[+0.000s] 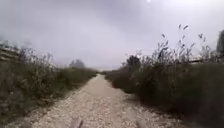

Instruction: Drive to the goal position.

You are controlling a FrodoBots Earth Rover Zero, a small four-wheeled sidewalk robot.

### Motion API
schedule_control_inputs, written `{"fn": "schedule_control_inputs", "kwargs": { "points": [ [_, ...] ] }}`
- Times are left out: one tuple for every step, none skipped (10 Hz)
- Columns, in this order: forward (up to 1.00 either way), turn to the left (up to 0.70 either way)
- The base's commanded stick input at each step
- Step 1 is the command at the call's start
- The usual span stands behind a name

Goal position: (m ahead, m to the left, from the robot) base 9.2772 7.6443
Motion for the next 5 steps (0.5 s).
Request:
{"fn": "schedule_control_inputs", "kwargs": {
  "points": [
    [0.85, 0.0],
    [0.85, 0.0],
    [0.85, 0.0],
    [0.85, 0.0],
    [0.85, 0.0]
  ]
}}
